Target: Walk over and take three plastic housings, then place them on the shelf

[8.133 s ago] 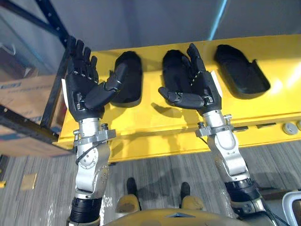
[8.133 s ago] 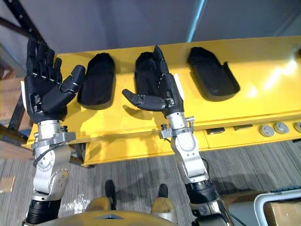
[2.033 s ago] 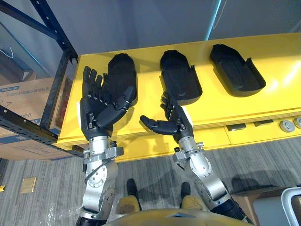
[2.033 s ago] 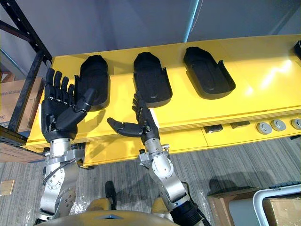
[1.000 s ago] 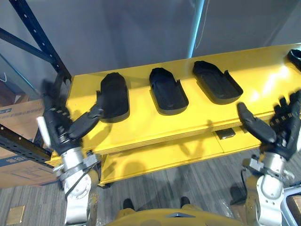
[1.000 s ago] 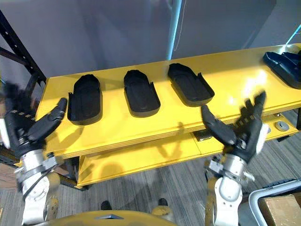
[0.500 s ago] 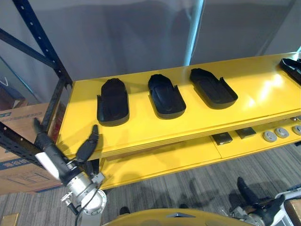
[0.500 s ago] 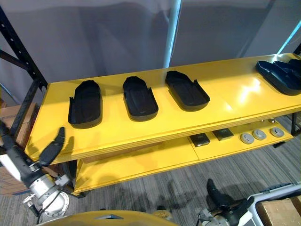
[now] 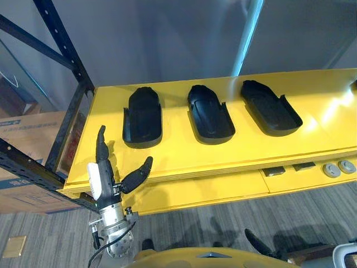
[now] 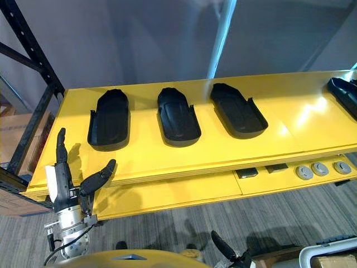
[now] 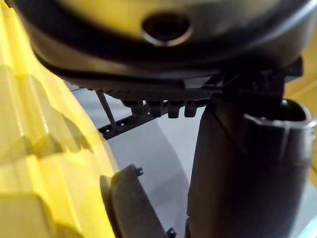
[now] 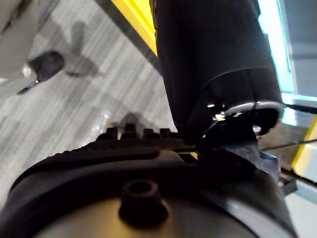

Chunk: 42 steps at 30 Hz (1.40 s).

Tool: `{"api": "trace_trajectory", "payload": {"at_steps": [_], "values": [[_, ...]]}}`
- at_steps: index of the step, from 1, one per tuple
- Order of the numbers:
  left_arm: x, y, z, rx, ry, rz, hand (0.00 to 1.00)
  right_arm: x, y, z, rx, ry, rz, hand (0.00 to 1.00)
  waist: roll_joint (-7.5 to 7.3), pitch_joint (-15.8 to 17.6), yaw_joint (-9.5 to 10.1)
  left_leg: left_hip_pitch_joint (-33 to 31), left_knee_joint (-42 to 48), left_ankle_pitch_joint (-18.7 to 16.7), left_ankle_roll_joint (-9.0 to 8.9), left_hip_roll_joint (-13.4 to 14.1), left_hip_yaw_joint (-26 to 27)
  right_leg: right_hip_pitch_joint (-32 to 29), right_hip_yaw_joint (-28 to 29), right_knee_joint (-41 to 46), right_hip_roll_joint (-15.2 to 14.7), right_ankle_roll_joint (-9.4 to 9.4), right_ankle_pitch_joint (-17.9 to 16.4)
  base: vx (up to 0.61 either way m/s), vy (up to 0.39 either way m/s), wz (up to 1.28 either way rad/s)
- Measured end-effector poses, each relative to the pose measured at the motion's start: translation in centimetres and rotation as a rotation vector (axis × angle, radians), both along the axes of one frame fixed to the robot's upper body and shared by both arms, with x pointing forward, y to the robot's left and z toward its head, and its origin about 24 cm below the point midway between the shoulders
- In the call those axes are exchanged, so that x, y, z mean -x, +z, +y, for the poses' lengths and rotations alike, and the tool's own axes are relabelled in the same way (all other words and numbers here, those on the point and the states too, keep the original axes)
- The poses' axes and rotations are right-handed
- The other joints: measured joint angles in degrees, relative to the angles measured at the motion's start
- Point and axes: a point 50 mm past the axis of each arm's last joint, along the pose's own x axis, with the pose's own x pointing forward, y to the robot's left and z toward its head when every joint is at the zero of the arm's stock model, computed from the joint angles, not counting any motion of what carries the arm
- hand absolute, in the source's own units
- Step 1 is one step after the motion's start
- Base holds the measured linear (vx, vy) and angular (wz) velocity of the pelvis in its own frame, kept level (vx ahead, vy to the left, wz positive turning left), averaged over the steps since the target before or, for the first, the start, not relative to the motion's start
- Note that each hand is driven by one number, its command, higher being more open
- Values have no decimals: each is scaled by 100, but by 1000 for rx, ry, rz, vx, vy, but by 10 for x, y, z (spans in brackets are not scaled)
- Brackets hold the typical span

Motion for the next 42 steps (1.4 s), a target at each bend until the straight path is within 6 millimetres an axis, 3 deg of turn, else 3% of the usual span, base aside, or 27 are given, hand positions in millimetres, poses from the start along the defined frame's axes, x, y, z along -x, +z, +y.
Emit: {"api": "trace_trajectory", "payload": {"at_steps": [5, 8, 9, 15, 23, 29, 33, 35, 36, 38, 42], "values": [[3, -3, 3, -5, 44, 3, 100, -9, -1, -3, -21, 29, -20, 100, 49, 174, 154, -8, 1, -2, -4, -22, -191, 116, -198, 0, -2, 10, -84, 39, -17, 21], [11, -18, 5, 10, 125, 49, 100, -23, 1, -5, -17, 53, -52, 100, 111, 266, 166, -2, 1, -1, -5, -45, -371, 248, -391, 2, -4, 34, -151, 14, -27, 29], [16, -27, 5, 21, 166, 80, 100, -29, 2, -5, -23, 60, -67, 100, 110, 265, 182, -1, 1, -1, -5, -50, -422, 279, -443, 15, -5, 29, -176, 16, -23, 26], [25, -38, -4, 28, 246, 43, 100, -48, 3, 0, -50, 82, -110, 100, 5, 332, 328, 42, 0, 4, -11, -61, -554, 390, -579, 75, -9, 23, -238, -7, -20, 13], [29, -50, -3, 5, 265, 73, 100, -40, -2, 4, -78, 84, -71, 100, -33, 418, 399, 91, -2, 25, -16, -79, -736, 518, -774, 180, -23, 42, -343, -20, -19, 11], [31, -58, 5, 130, 409, 64, 100, -38, -4, 5, -112, 50, -65, 100, 32, 521, 373, 152, -2, 28, -20, -74, -774, 604, -807, 178, -15, 44, -346, -3, -10, 3], [36, -64, 20, 232, 559, 52, 100, -37, -5, 4, -120, 25, -63, 100, 64, 576, 298, 216, -3, 21, -29, -62, -736, 649, -771, 176, -10, 47, -356, -4, -15, -4], [42, -72, 40, 333, 732, 71, 100, -33, -6, 2, -123, 5, -53, 100, 71, 585, 290, 259, -3, 5, -48, -44, -679, 649, -711, 176, 1, 46, -356, 2, -17, -18], [59, -88, 62, 411, 909, 176, 100, -31, -6, 2, -127, -1, -47, 100, 54, 595, 276, 311, -3, -27, -57, -29, -592, 646, -628, 176, 5, 45, -357, 13, -10, -26], [79, -103, 77, 524, 1044, 264, 100, -31, -6, 3, -132, 2, -49, 100, -17, 654, 285, 344, -3, -50, -60, -29, -534, 644, -578, 175, -1, 44, -358, 17, -7, -19], [115, -127, 87, 777, 1089, 424, 100, -27, -8, 6, -154, 7, -41, 100, -245, 804, 378, 367, -1, -86, -65, -37, -444, 624, -496, 161, -16, 42, -358, 16, -3, -9]]}}
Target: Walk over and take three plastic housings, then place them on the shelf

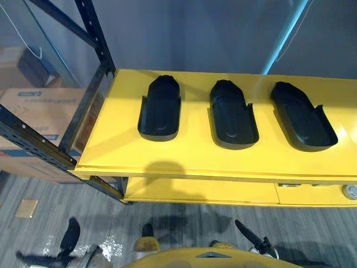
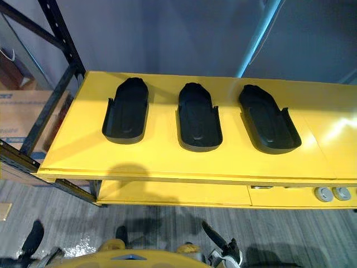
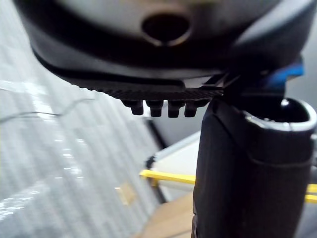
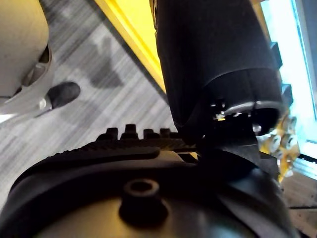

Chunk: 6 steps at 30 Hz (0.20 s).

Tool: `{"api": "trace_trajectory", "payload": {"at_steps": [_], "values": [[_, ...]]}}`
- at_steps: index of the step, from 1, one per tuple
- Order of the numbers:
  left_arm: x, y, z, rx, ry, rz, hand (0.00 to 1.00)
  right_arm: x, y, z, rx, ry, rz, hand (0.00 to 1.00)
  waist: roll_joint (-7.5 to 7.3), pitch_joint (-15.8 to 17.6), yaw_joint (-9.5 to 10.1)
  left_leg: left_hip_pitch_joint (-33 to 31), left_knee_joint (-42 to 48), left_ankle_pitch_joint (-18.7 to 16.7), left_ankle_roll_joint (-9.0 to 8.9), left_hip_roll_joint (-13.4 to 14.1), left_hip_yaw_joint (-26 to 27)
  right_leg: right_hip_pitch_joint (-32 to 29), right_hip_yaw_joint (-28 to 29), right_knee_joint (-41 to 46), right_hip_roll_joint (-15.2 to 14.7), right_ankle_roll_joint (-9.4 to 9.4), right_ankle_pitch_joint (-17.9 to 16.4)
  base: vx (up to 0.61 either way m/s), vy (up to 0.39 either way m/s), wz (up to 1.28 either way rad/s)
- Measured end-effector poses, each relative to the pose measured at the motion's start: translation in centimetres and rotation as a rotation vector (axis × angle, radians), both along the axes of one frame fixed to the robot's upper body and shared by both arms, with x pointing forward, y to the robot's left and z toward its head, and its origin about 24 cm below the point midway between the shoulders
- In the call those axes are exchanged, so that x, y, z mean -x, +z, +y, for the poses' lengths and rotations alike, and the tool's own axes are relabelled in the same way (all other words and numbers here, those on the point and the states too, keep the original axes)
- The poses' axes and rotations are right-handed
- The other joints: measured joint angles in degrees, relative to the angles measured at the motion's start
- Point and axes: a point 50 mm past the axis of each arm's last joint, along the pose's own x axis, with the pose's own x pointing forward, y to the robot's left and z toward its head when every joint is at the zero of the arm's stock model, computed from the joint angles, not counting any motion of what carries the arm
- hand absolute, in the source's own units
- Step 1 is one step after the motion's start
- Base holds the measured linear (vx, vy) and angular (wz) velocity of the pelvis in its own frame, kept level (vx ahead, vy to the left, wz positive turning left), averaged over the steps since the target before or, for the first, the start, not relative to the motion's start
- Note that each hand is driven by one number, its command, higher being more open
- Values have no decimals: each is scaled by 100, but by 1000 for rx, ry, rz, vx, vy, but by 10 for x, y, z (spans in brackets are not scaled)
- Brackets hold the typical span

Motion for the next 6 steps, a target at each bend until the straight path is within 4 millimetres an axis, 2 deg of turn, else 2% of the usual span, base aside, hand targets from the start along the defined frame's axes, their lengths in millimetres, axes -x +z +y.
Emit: {"api": "trace_trajectory", "payload": {"at_steps": [3, 6], "values": [[2, -13, -9, 168, -50, -35, 100, -1, 0, 0, -7, 8, -11, 100, -71, -30, 68, 32, 1, -29, -2, -11, 97, -30, 85, 3, -23, 0, 2, 18, 3, -14], [-9, -21, -18, 310, -179, -108, 100, -4, 1, 0, -18, 20, -22, 100, -6, -54, 43, 55, 1, -31, -2, -9, 191, -77, 184, 17, -31, 8, 14, -7, 0, -13]]}}
